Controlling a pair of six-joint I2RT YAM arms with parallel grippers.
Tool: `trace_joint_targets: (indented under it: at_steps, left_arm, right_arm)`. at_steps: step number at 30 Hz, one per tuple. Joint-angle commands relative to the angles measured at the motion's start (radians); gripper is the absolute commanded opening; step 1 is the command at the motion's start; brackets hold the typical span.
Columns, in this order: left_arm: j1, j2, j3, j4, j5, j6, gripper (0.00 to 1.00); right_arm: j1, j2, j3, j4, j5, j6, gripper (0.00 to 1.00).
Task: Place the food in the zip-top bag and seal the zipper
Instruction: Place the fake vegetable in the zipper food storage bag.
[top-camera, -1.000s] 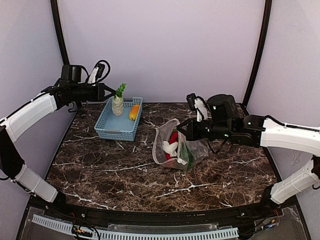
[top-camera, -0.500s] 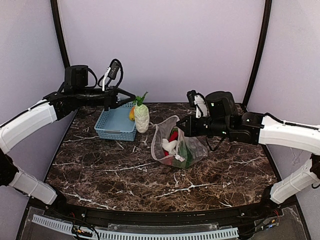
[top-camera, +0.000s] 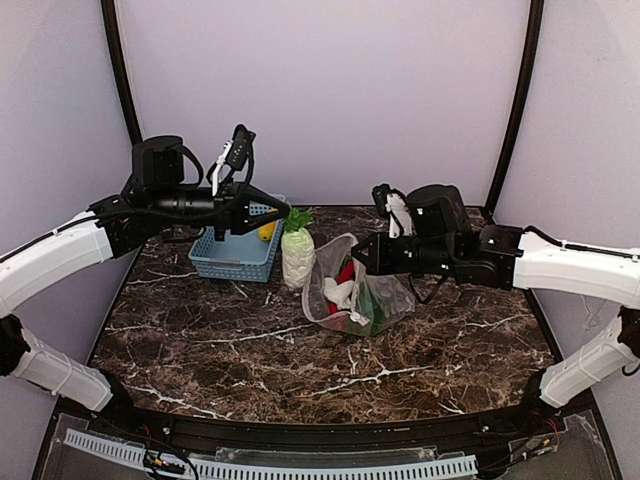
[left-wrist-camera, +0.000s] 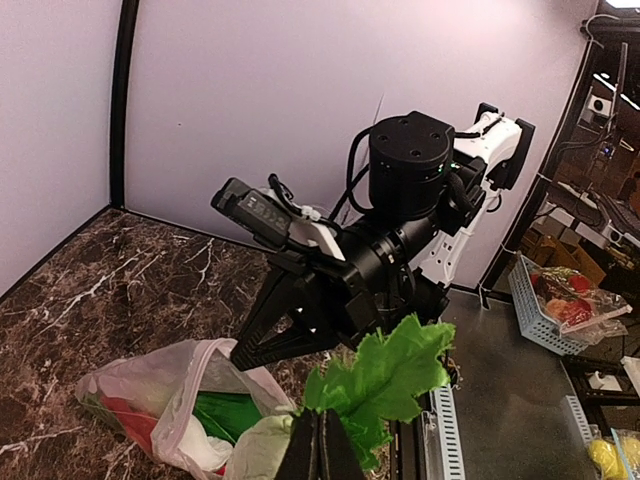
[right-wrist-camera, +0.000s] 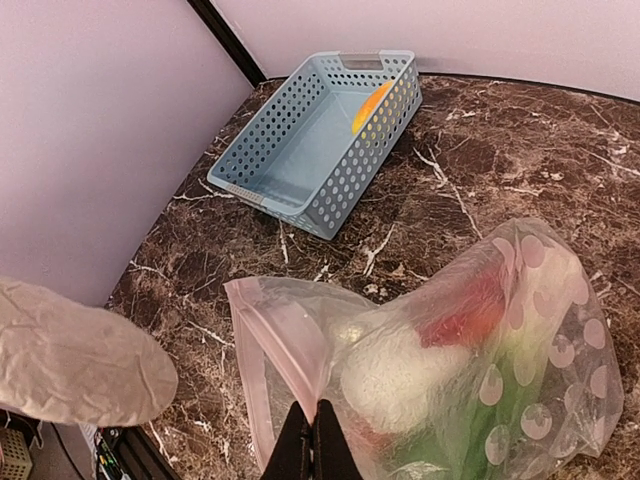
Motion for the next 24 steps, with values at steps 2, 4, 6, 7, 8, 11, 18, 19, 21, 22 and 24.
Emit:
trace_joint_targets:
  at_steps: [2,4,6,7,8,11,18,19,21,22,24]
  left_arm:
    - [-0.029,-0.024,-0.035,0.085,0.014,-0.010,0.01]
    - [-0.038,-0.015,-0.042,0.103,0.011,-0.023,0.01]
    - [-0.052,-0.003,-0.044,0.115,-0.002,-0.030,0.01]
    - [-0.057,0.005,-0.045,0.116,-0.011,-0.029,0.01]
    - [-0.065,0.009,-0.048,0.117,-0.034,-0.028,0.01]
    - [-0.076,0.023,-0.058,0.120,-0.090,-0.014,0.01]
    - [-0.114,0.070,-0.067,0.112,-0.219,0.044,0.01]
    - [-0.122,0.083,-0.064,0.111,-0.227,0.047,0.01]
    - [-0.141,0.103,-0.059,0.112,-0.259,0.058,0.01]
    - [-0.147,0.110,-0.056,0.113,-0.285,0.066,0.01]
    - [-0.167,0.131,-0.056,0.115,-0.328,0.075,0.01]
  right_arm:
    - [0.006,0.011,0.039,0.027,-0.014,0.017,0.00]
    - [0.006,0.015,0.045,0.026,-0.028,0.016,0.00]
    - [0.007,0.018,0.052,0.027,-0.043,0.017,0.00]
    - [0.007,0.018,0.055,0.027,-0.051,0.019,0.00]
    - [0.007,0.018,0.059,0.028,-0.058,0.018,0.00]
    - [0.007,0.017,0.063,0.032,-0.084,0.026,0.00]
    - [0.006,0.012,0.065,0.053,-0.140,0.035,0.00]
    - [0.007,0.009,0.065,0.053,-0.142,0.034,0.00]
    - [0.007,0.004,0.062,0.053,-0.142,0.031,0.00]
    - [0.006,0.000,0.061,0.053,-0.141,0.029,0.00]
    - [0.007,-0.012,0.054,0.054,-0.137,0.030,0.00]
